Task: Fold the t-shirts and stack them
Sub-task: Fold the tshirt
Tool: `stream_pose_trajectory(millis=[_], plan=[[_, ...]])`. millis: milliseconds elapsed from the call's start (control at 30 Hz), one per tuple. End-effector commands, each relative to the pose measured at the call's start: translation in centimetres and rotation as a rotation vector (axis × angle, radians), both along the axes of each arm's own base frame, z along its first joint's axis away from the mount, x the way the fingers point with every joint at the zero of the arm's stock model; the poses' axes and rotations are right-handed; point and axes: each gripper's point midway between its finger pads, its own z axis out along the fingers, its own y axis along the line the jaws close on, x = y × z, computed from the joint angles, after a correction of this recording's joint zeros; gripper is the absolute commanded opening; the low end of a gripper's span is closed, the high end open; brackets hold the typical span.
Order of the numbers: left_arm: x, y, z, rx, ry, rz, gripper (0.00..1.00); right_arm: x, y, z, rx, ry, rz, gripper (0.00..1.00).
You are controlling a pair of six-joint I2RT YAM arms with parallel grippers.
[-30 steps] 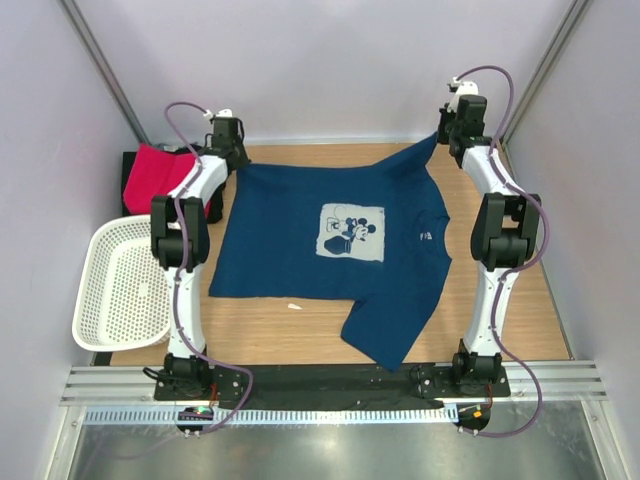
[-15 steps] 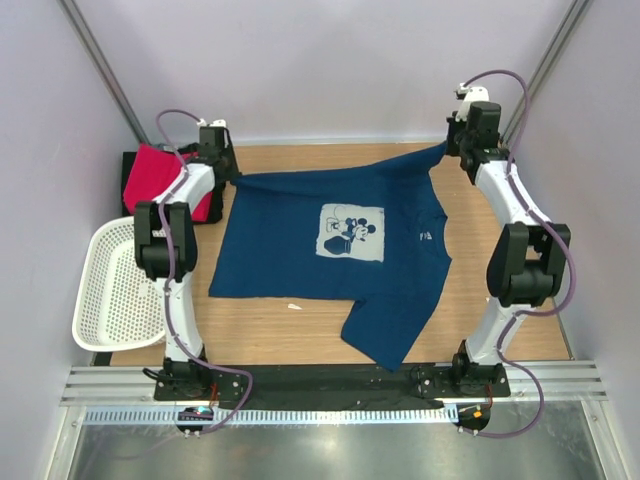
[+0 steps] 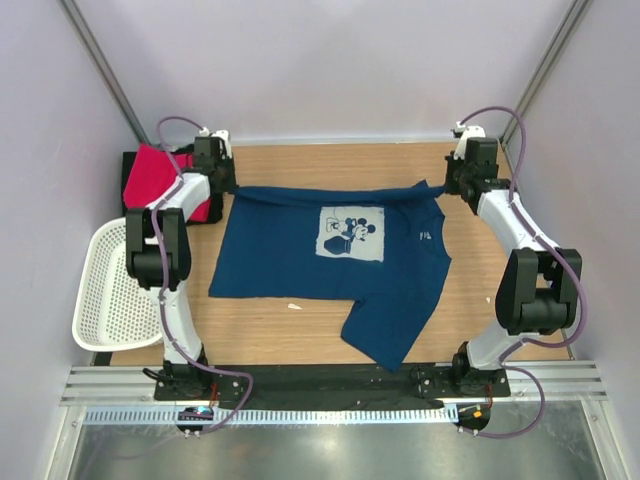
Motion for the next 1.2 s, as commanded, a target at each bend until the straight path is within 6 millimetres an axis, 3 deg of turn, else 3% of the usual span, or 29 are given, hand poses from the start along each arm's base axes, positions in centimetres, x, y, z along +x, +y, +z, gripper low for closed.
stream_pose_trajectory(millis=[0,233,767,967,1167], plan=[[-0.2,0.2,3.6,0.017,-0.088,-0.043,0.00,-2.1,0.5,1.7,0.023,-0.026,-0.012,0.01],[-2.2,0.9,2.0,0.061,-0.044,-0.043,0.00,-6.5,0.6,-1.6,0.045,0.092,-0.044,0.01],[-4.8,1.1,0.0,0.088,0.010,-0.048,0.00,-10.2,1.7,-4.5,0.108,0.209,-0.052,0.01],[-5.3,1.1,-0.1,0.085,0.018,-0.047,0.00,-11.4,2.3,-4.1,0.136,0.212,-0.030,0.01],[-6.3,1.2,-0.7,0.091,0.034,-0.053,0.00,-13.2,2.8,-5.9,0.166,0.270,-0.029,0.01]])
